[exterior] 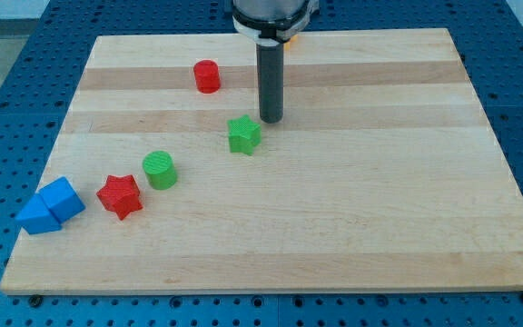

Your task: Move the green star into the green circle

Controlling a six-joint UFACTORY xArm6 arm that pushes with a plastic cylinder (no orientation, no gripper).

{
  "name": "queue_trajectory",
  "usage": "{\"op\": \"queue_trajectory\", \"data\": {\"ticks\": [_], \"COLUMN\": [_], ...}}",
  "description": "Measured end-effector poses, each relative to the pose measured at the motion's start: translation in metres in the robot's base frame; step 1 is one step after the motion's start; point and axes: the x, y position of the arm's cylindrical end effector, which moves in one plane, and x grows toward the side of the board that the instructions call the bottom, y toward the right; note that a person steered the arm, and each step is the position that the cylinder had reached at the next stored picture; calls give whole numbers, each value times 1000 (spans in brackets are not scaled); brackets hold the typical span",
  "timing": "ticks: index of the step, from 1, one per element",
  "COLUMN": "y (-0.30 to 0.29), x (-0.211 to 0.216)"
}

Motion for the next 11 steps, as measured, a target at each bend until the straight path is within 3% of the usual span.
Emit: {"op": "queue_trajectory", "data": {"ticks": [4,5,7,11], "y": [-69,-49,-14,-123], "x": [31,23,57,51]}}
